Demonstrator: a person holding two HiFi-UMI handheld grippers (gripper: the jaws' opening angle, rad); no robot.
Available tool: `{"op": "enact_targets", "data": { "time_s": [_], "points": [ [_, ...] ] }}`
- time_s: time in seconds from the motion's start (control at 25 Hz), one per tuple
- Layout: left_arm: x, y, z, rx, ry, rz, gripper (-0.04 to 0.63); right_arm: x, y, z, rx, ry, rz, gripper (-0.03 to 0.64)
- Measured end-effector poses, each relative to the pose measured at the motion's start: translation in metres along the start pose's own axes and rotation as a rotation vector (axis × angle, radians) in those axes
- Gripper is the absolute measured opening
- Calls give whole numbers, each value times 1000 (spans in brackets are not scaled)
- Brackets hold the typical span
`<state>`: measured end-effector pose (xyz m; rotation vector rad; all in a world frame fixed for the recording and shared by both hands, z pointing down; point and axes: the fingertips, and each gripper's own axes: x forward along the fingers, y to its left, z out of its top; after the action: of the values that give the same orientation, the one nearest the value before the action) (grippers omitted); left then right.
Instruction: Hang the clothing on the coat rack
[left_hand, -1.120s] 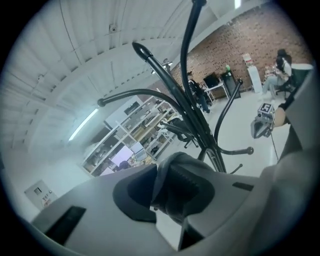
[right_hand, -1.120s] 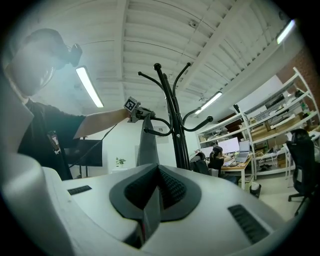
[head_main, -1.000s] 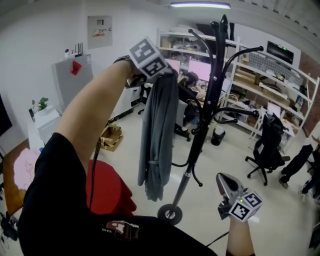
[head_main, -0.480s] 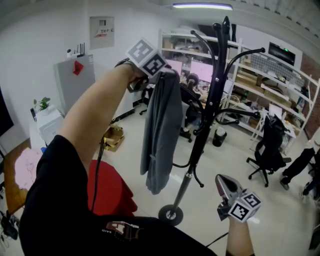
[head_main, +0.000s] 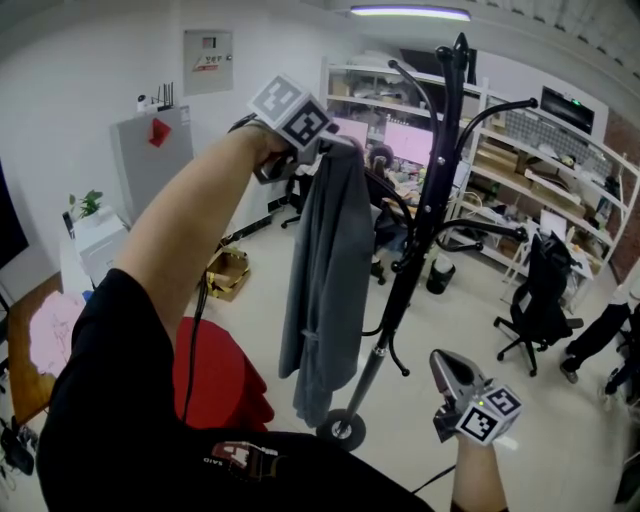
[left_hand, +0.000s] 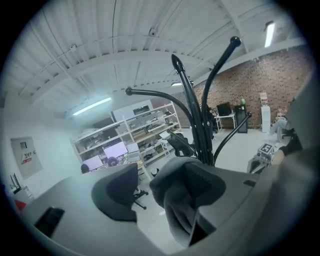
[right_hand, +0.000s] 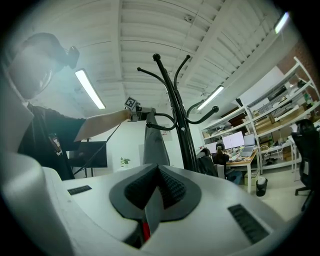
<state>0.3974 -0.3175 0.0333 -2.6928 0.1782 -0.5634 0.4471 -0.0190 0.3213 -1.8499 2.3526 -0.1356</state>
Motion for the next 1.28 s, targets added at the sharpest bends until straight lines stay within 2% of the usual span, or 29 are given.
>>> {"op": "enact_targets", "data": {
  "time_s": [0.2, 0.32, 0.84, 1.28],
  "points": [
    [-2, 9, -2, -18, 19, 22, 366, 2, -1, 0, 3, -2, 5, 5],
    [-2, 13, -3, -32, 35, 35, 396, 4, -1, 0, 8, 0, 10, 5],
    [-10, 2, -11, -53, 98, -4, 399, 7, -2, -5, 22, 8, 17, 5],
    [-11, -16, -30, -30, 135, -56, 399, 12, 0, -10, 31, 16, 32, 5]
  ]
}}
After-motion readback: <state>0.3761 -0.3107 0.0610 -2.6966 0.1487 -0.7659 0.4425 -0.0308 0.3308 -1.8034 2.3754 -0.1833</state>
